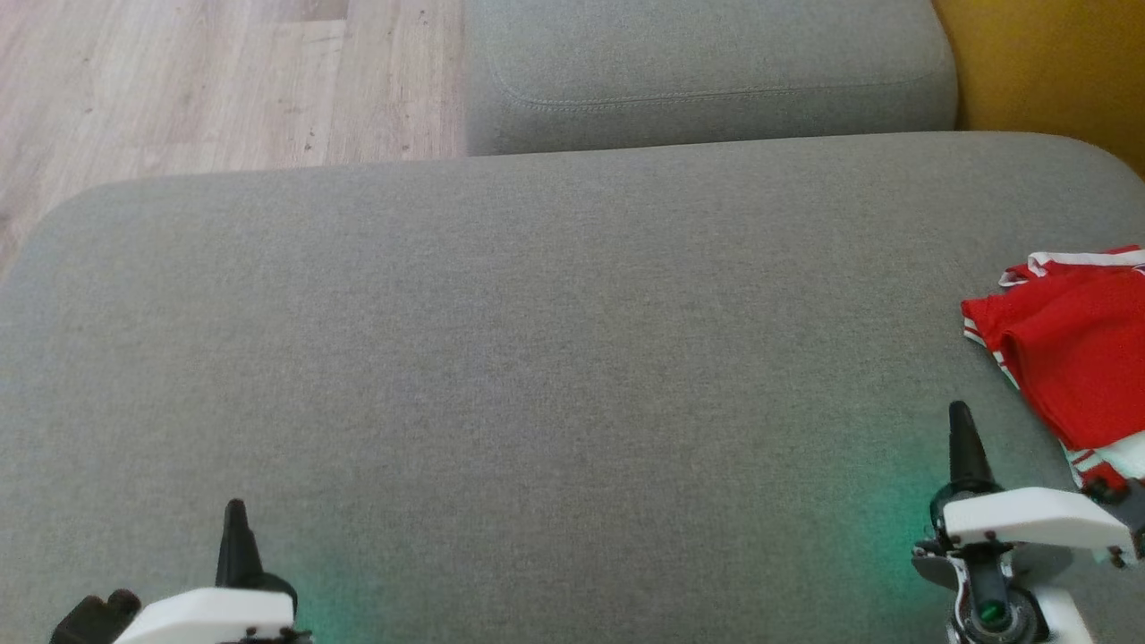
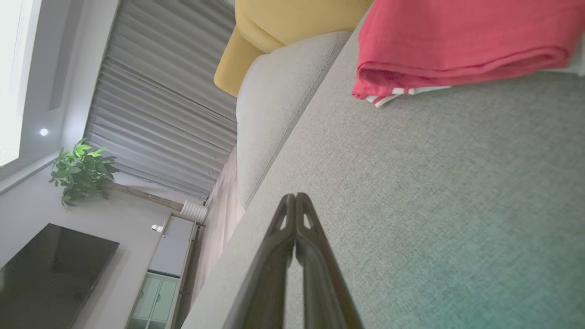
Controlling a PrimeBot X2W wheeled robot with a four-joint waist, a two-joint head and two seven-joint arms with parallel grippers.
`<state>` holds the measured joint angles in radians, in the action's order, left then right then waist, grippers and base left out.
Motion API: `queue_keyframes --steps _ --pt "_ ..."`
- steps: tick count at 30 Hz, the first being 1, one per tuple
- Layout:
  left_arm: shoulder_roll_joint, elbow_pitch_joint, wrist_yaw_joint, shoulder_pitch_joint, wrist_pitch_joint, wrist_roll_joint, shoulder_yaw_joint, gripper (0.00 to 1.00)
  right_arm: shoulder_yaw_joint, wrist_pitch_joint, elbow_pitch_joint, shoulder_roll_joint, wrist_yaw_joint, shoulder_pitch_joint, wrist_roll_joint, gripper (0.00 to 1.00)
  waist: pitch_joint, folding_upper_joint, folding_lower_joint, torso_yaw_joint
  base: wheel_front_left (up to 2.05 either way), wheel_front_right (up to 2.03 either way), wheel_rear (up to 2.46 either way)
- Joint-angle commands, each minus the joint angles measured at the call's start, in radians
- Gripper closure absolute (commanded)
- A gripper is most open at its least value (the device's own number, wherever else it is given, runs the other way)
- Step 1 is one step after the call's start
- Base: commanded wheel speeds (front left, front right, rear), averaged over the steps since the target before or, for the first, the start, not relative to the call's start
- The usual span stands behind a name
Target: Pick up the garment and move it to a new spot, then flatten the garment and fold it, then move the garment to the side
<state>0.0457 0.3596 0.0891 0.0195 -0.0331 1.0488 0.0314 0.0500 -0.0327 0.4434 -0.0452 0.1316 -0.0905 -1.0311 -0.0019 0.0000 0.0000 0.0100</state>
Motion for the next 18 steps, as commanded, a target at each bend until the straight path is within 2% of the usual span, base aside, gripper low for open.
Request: queue_keyframes --steps 1,18 --pt "0.003 -0.038 0.007 -0.060 0.008 0.028 0.027 1.00 -0.005 0.007 -0.045 -0.004 -0.001 -0.028 -0.031 1.00 0.000 0.0000 0.0000 0.000 0.00 0.00 0.00" --pt "0.004 -0.066 0.020 -0.086 0.060 0.227 0.048 1.00 0.021 0.059 -0.103 -0.004 -0.001 -0.024 -0.236 1.00 0.002 0.0000 0.0000 -0.004 0.00 0.00 0.00"
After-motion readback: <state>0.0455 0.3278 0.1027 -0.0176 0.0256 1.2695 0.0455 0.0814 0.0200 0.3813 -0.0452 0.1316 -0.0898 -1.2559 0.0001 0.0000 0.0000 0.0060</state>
